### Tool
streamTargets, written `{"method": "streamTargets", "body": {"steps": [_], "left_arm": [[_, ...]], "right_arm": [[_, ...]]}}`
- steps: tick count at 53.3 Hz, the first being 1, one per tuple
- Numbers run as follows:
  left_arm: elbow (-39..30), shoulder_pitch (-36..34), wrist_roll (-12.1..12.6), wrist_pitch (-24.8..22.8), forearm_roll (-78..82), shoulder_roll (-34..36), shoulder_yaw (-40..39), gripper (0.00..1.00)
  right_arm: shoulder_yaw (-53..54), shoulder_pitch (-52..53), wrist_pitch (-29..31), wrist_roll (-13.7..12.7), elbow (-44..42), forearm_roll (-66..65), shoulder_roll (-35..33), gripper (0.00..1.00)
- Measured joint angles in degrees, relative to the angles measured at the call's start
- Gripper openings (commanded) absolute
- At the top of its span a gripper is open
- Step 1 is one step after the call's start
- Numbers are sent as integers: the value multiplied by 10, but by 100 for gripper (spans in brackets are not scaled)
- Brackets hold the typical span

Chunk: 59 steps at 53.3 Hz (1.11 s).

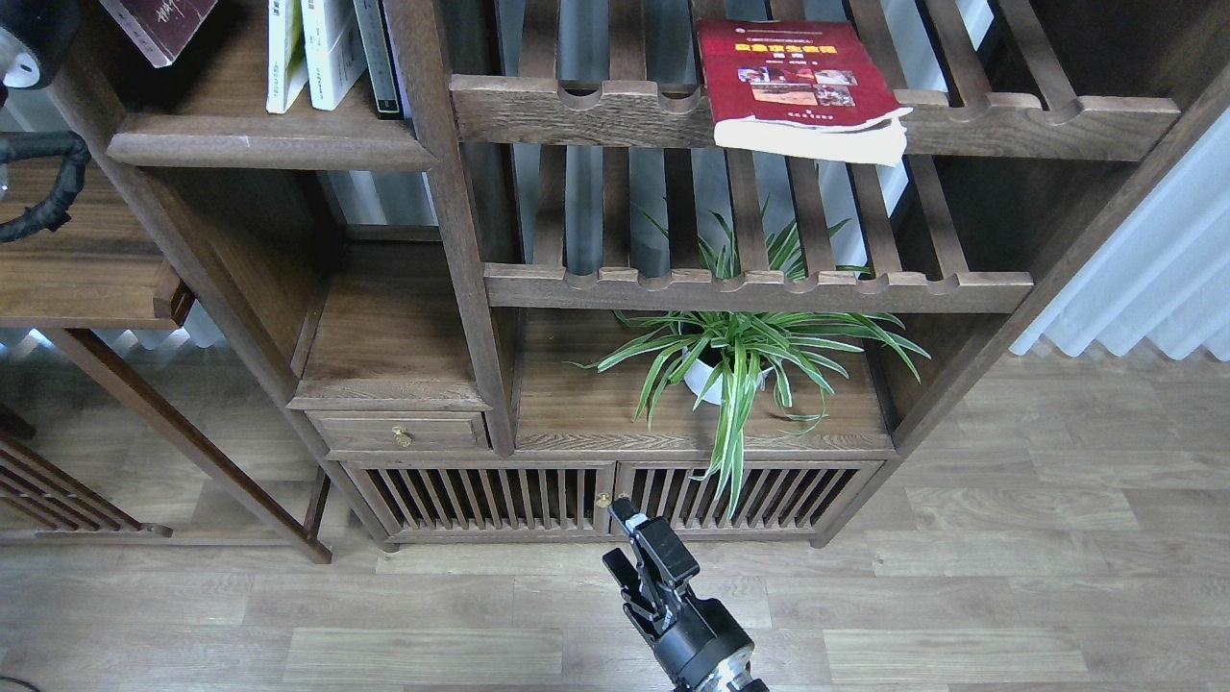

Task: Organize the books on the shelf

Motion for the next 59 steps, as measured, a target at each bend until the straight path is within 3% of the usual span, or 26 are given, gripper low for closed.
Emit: {"method": "streamTargets", "body": {"steps": [20,25,59], "left_arm": [[61,-23,-34,-12,58,-4,10,4],[71,-25,-53,-17,64,-9,19,4],[96,-30,-81,-17,65,-31,60,5]], "right_arm": [[-1,0,0,-2,1,-1,-4,96],[-1,0,0,-2,1,-1,-4,96],[0,-5,0,-2,3,0,-5,96]]}}
